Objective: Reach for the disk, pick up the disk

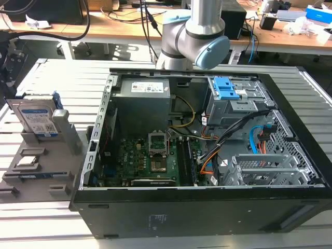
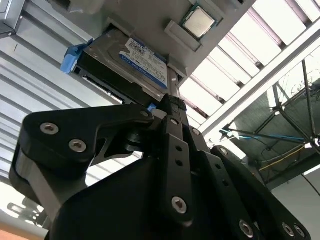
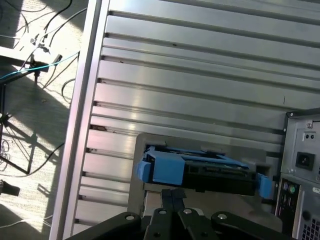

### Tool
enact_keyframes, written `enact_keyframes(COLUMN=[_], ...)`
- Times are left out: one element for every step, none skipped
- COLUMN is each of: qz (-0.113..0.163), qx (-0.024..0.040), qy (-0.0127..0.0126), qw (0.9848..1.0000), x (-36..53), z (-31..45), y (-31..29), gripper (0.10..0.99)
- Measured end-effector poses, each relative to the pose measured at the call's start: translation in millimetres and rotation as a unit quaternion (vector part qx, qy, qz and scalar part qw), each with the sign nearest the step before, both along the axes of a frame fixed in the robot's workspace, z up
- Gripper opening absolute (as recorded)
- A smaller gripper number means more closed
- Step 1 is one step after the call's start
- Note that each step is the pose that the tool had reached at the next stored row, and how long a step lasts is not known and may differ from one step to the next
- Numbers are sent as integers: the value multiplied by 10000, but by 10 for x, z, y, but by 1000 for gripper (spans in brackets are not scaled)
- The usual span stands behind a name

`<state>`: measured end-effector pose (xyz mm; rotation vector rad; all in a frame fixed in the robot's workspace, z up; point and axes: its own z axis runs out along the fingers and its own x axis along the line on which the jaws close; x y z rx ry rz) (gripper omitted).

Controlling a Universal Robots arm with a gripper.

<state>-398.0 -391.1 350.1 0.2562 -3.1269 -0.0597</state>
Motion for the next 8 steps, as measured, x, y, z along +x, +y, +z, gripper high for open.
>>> enact_keyframes(qz=[40,110,200,313,399,444,504,626], qx=[0,0,0,0,0,0,0,0], qy=[0,0,0,0,0,0,0,0], qw=[10000,9999,9998,9995,9992,9990,9987,9980], x=[0,0,0,0,0,0,0,0], z=[0,0,0,0,0,0,0,0], y=[0,0,0,0,0,0,0,0], gripper=[106,106,106,106,106,106,106,106])
